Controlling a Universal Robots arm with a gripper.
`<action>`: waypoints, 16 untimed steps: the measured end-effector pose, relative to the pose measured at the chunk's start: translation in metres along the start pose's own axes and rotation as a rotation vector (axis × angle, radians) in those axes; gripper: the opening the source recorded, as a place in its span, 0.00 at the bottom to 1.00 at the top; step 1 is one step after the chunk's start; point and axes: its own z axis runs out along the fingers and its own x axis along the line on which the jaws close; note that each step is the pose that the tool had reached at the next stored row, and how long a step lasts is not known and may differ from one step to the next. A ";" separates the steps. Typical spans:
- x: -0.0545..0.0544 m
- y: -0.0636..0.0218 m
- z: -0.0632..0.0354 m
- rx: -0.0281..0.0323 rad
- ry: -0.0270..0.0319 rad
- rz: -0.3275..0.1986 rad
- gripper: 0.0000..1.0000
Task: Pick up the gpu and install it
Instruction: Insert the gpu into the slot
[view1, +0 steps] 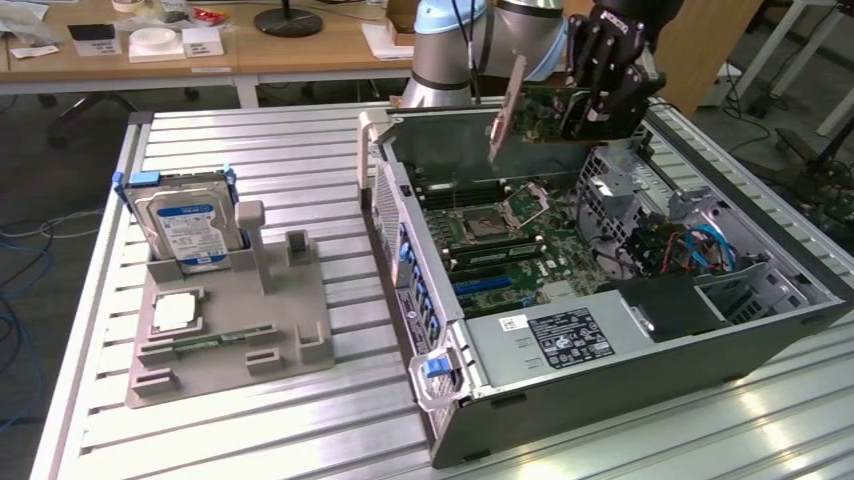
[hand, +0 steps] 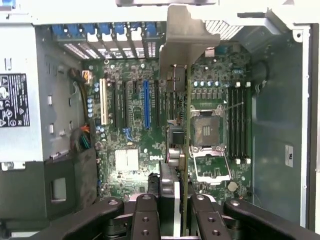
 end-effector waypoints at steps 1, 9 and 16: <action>0.000 0.0000 0.0005 0.0041 -0.0004 -0.004 0.28; 0.004 0.0007 0.0060 0.0291 -0.0013 -0.022 0.28; 0.005 0.0009 0.0164 0.0374 -0.0017 -0.022 0.28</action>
